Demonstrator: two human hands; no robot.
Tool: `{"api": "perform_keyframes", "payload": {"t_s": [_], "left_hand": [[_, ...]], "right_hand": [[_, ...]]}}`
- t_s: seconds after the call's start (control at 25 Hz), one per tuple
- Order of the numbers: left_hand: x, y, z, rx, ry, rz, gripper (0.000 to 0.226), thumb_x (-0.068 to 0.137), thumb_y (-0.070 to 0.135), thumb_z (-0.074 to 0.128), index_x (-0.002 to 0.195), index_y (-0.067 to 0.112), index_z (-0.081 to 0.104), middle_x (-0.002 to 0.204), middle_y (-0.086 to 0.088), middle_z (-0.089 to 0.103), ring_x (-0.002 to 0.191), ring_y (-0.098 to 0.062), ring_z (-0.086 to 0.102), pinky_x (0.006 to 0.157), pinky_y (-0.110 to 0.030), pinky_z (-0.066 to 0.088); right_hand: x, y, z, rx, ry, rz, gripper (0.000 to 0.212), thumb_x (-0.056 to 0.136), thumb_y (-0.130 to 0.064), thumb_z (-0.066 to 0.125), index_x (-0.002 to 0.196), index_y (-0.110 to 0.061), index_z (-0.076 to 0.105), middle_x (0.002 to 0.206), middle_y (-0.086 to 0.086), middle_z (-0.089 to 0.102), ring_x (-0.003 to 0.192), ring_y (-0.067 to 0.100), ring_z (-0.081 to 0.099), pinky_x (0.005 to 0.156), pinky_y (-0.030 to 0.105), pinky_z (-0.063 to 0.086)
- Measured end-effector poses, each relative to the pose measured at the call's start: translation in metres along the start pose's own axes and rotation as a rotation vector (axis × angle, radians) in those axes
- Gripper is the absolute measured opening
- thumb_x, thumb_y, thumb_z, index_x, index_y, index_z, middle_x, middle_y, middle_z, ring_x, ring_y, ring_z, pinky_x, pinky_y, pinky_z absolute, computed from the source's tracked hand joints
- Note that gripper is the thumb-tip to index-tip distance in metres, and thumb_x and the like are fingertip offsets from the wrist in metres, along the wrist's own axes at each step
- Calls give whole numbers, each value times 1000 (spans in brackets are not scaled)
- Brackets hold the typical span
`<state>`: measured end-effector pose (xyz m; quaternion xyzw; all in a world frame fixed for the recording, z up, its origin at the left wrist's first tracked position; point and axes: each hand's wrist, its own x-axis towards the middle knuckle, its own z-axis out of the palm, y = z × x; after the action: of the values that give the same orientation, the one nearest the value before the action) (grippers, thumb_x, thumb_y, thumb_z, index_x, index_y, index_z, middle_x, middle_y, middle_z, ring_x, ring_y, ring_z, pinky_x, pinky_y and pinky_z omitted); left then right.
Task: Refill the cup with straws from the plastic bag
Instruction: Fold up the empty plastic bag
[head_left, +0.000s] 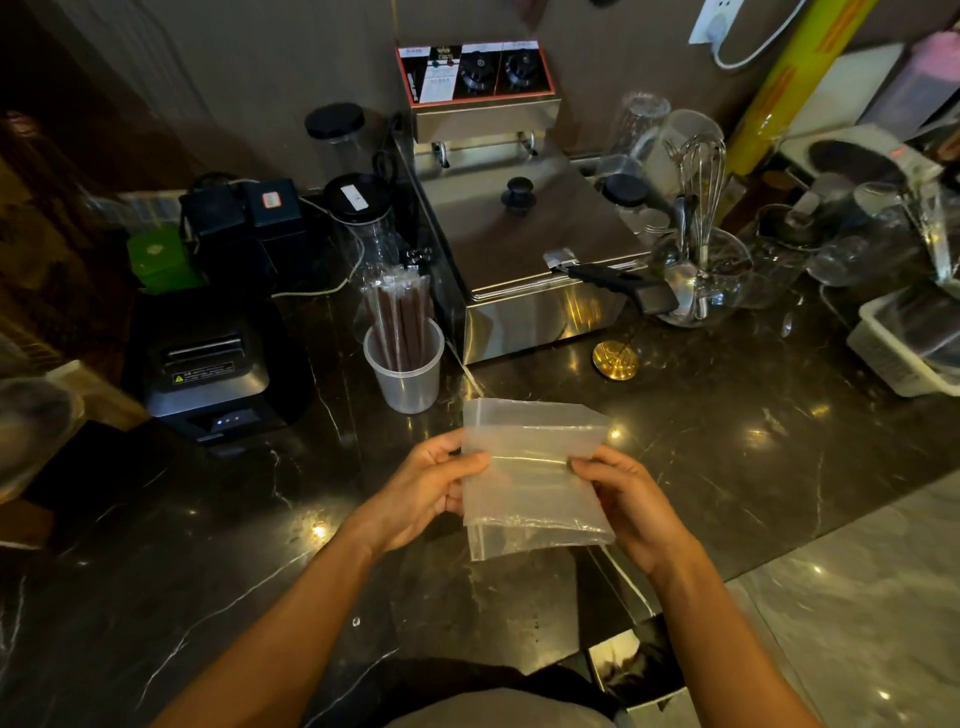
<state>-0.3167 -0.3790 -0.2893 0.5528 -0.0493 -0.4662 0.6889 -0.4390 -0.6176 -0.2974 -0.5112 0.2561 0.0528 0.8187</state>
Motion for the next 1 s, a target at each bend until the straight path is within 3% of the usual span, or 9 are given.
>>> {"api": "perform_keyframes", "payload": {"t_s": [0.12,0.2,0.36,0.44,0.52,0.64,0.8,0.92,1.0], "left_hand": [[1,0,5,108,-29,11,34,103,5,51,110,24,79,114,-4,78,103,-24,75,91,-48,60],[1,1,8,164,-16,16,41,103,2,51,97,25,83,108,3,79,97,-20,76,85,-43,63],[6,5,15,307,12,64,44,101,-3,52,82,23,82,112,-4,71,103,-28,72,72,-31,64],[10,8,19,362,20,72,49,100,-5,53,73,25,81,112,-3,69,106,-26,69,68,-26,62],[13,12,25,413,7,72,52,99,-6,54,68,28,80,113,-2,68,109,-26,67,68,-27,63],[17,12,31,436,0,92,43,100,-2,55,82,28,80,113,-1,69,107,-24,68,79,-38,66],[23,2,43,270,-11,53,35,105,17,55,137,31,60,119,-12,74,102,-25,77,75,-39,64],[28,-11,56,199,-104,-104,46,100,52,51,139,29,59,128,-12,73,111,-28,75,84,-45,63],[29,-20,67,206,-184,-175,57,94,59,59,141,27,58,130,-10,72,116,-29,73,86,-49,63]], "right_hand": [[-7,0,-2,32,45,13,16,82,-11,70,94,-12,80,98,15,71,81,24,68,69,34,53],[-9,0,-2,48,35,28,15,85,-12,65,90,-15,79,94,12,69,77,21,68,65,33,54],[-22,-3,-4,222,62,71,33,94,-26,55,112,-8,76,98,12,73,73,21,72,56,30,62],[-30,-4,-8,156,34,102,48,104,-43,49,123,-7,72,101,12,76,75,21,74,55,29,61],[-37,-1,-17,5,5,135,54,94,-57,64,121,-12,75,97,7,78,78,19,73,62,28,58],[-47,1,-24,-81,-19,148,48,82,-41,81,113,-5,77,91,8,74,71,15,67,58,22,54],[-62,1,-26,-22,110,48,40,92,-16,72,121,12,69,89,12,76,63,13,69,53,19,55],[-77,1,-31,40,199,-18,28,98,-3,61,119,14,65,79,9,78,58,10,70,51,18,55],[-87,2,-35,28,244,-47,24,99,-3,61,118,10,68,80,8,78,60,13,70,52,19,55]]}}
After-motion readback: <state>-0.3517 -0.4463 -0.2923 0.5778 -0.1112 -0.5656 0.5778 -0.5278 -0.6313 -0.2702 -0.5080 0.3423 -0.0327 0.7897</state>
